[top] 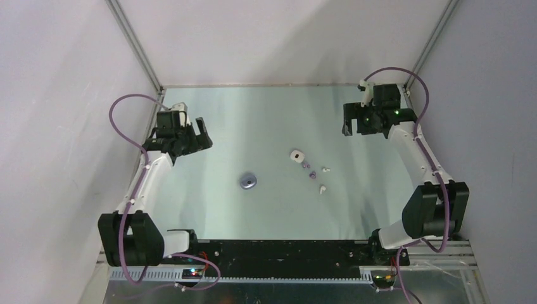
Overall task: Insert the wireless bluetooth earbuds into the charging case
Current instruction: Pick up the charging case from the center of the board.
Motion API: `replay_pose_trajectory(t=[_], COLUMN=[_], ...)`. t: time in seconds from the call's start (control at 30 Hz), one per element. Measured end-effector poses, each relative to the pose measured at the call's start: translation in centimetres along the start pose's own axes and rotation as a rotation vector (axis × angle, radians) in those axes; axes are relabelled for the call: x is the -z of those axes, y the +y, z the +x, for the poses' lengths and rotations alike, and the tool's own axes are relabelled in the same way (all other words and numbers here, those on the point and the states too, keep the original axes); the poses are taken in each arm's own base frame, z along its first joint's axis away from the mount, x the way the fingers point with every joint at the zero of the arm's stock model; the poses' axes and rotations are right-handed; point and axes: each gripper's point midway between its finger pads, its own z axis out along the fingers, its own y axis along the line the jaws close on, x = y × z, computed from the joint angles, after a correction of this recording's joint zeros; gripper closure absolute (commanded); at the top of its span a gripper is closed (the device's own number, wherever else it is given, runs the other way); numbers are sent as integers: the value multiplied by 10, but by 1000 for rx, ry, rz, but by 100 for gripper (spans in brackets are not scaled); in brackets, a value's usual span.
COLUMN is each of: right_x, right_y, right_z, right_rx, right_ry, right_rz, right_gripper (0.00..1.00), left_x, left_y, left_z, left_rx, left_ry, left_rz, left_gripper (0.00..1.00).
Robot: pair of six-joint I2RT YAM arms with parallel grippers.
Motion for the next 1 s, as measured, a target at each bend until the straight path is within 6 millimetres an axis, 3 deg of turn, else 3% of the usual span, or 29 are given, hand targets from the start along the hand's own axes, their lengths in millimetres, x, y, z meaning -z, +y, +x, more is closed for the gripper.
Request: replay_pose_trajectory(t=[0.17,0.33,0.57,0.73,0.87,1.0], right_x=[-4,-9,-23,-45,-60,-65], right_y=[27,85,164,204,229,251], right_z=[-6,-4,18,33,29,30], right_rx=[109,306,586,757,866,976], right_ry=[-25,-33,-40,-22,-32,-44], right_rz=[-76,-310,-636,-784,-853,-912], right_gripper=[3,16,24,32,33,27], left_x=[-1,1,7,5,-1,-9], left_y=[13,21,31,40,46,47], left_z=[6,16,20,31,43,49], left_rx=[30,51,99,155,193,210], left_ry=[5,14,-2,12,52,90], left_rz=[-25,-40,-50,-47,-45,-35], left_gripper=[4,4,5,12,14,14])
